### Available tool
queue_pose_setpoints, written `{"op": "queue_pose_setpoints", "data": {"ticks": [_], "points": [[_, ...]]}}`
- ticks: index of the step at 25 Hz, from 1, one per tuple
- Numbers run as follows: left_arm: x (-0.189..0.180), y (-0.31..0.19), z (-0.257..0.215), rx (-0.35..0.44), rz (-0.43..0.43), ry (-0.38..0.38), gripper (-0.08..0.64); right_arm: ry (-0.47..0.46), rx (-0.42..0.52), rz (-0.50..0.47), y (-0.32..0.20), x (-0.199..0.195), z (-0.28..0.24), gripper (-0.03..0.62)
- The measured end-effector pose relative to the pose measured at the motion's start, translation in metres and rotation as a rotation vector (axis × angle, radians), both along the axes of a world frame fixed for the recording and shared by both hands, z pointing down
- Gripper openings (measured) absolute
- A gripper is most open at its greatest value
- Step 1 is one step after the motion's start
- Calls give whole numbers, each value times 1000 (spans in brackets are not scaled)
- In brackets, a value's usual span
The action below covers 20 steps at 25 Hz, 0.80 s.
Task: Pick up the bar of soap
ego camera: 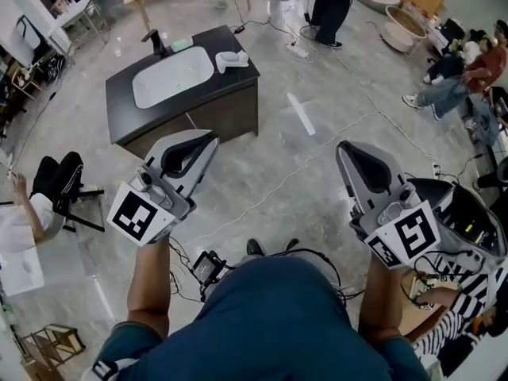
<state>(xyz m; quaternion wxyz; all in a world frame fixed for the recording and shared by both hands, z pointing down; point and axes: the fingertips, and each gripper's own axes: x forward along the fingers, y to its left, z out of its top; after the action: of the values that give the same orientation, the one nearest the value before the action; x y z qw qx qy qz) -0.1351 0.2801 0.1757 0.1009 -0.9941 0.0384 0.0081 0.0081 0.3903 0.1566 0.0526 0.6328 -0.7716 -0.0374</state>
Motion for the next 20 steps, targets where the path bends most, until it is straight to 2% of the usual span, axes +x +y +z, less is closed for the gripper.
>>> {"op": "queue_pose_setpoints", "data": {"ticks": [3, 7, 12, 15, 20], "points": [[8, -14, -5, -4, 1, 32, 3, 4, -8, -11, -17, 6, 0, 15], [21, -34, 5, -16, -26, -6, 3, -2, -13, -34, -40, 22, 3, 15], [41, -55, 5, -17, -65, -17, 3, -17, -11, -74, -66, 46, 9, 15], [61, -67, 5, -4, -89, -29, 3, -25, 3, -103, -82, 66, 9, 15], [105, -89, -1, 17, -133, 5, 3, -30, 8, -169, -111, 107, 14, 15]]}}
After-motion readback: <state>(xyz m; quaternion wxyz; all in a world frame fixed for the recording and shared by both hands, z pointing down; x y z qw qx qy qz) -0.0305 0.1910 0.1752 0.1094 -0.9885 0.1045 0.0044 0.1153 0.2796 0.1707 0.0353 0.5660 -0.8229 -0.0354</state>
